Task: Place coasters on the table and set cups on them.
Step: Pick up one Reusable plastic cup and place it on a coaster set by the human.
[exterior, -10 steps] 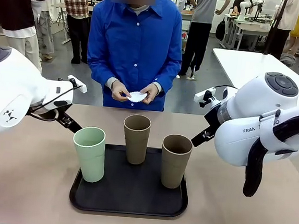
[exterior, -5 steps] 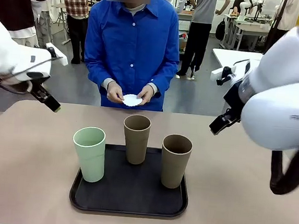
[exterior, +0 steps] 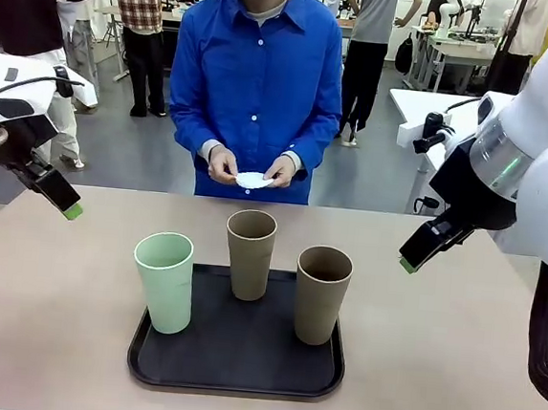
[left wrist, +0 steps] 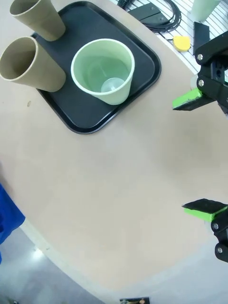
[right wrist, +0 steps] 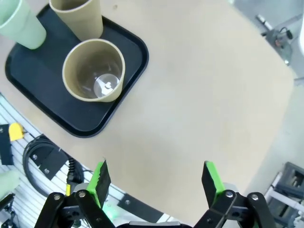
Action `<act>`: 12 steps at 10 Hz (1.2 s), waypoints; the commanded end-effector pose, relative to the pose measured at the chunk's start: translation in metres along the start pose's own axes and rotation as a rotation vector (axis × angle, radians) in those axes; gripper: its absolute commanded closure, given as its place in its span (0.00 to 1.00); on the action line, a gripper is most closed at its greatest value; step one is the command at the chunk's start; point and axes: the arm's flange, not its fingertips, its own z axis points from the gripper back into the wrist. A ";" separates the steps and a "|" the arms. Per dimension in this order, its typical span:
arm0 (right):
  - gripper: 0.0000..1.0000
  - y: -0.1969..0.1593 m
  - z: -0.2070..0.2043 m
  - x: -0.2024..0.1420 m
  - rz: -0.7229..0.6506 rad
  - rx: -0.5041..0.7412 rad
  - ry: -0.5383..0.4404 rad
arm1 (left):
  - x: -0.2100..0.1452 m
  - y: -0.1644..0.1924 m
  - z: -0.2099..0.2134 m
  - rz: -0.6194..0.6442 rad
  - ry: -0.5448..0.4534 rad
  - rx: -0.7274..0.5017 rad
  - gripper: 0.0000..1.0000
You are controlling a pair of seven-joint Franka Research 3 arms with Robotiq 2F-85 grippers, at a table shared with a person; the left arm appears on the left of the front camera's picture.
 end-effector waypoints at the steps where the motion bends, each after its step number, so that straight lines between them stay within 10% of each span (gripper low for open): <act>1: 0.00 0.003 0.004 -0.003 0.005 0.005 0.003 | -0.004 -0.001 0.005 0.004 0.009 -0.004 0.00; 5: 0.00 -0.103 -0.024 -0.059 -0.521 0.913 -0.324 | -0.051 0.084 -0.022 0.488 -0.249 -0.801 0.00; 12: 0.00 -0.194 -0.066 -0.171 -0.836 1.119 -0.334 | -0.146 0.183 -0.058 0.860 -0.290 -1.028 0.00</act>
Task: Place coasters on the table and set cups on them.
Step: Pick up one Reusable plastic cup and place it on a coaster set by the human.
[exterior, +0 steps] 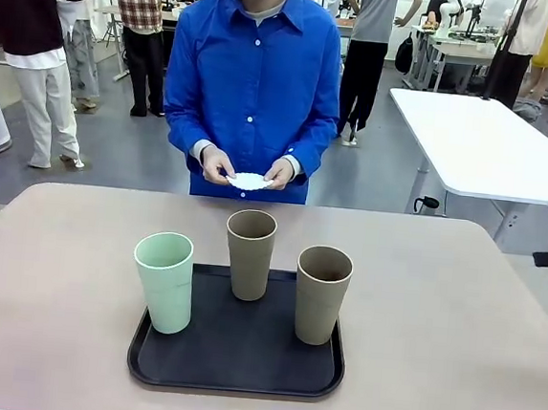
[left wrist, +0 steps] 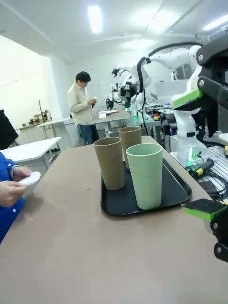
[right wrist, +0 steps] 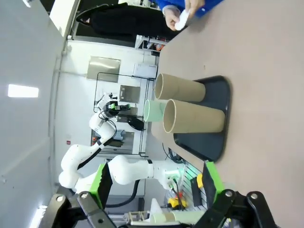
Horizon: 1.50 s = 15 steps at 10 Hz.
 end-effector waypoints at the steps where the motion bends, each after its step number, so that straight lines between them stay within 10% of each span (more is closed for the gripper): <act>1: 0.00 -0.003 -0.019 -0.037 -0.004 -0.044 0.044 | -0.007 -0.021 -0.001 -0.022 -0.019 0.037 0.00; 15: 0.00 -0.005 0.007 -0.015 -0.045 -0.059 0.038 | 0.000 -0.032 -0.011 -0.056 0.034 0.087 0.00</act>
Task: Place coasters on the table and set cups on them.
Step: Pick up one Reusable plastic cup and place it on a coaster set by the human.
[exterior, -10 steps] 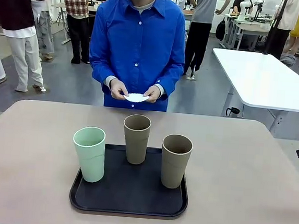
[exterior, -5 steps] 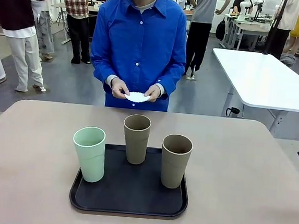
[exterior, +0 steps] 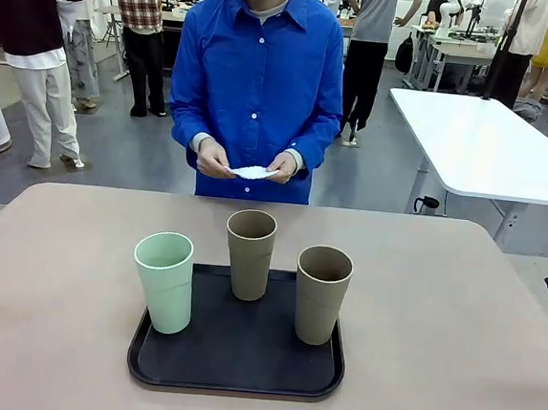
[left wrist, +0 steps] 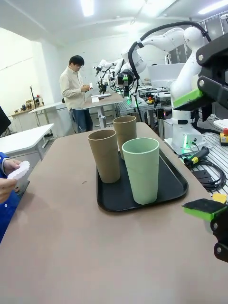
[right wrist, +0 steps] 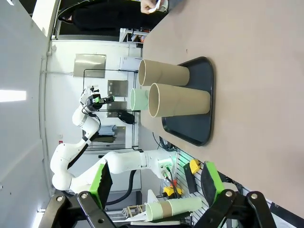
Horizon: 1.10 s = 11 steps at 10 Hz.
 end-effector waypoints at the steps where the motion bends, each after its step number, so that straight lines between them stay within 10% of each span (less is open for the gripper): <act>1: 0.00 -0.001 0.000 0.002 0.007 0.018 -0.005 | 0.000 0.000 0.001 -0.001 -0.002 -0.013 0.00; 11: 0.00 -0.001 0.000 0.002 0.007 0.018 -0.005 | 0.000 0.000 0.001 -0.001 -0.002 -0.013 0.00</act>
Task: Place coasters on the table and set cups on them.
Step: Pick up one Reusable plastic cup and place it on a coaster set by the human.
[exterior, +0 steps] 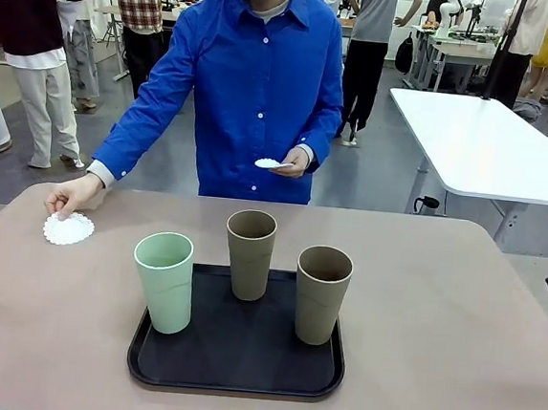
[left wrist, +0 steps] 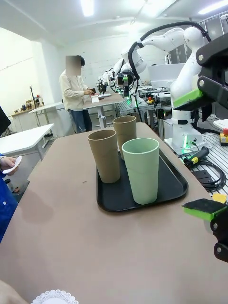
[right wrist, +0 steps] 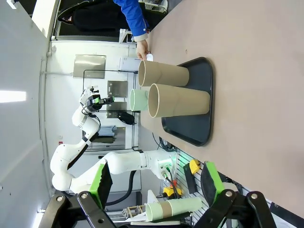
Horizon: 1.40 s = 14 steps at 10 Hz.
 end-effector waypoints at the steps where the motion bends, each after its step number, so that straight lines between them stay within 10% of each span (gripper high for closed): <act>1: 0.00 0.000 -0.001 0.002 0.008 0.019 -0.002 | 0.000 0.000 0.001 -0.002 -0.002 -0.012 0.00; 14: 0.00 0.000 -0.001 0.002 0.008 0.019 -0.002 | -0.001 0.000 0.000 0.001 0.002 -0.003 0.00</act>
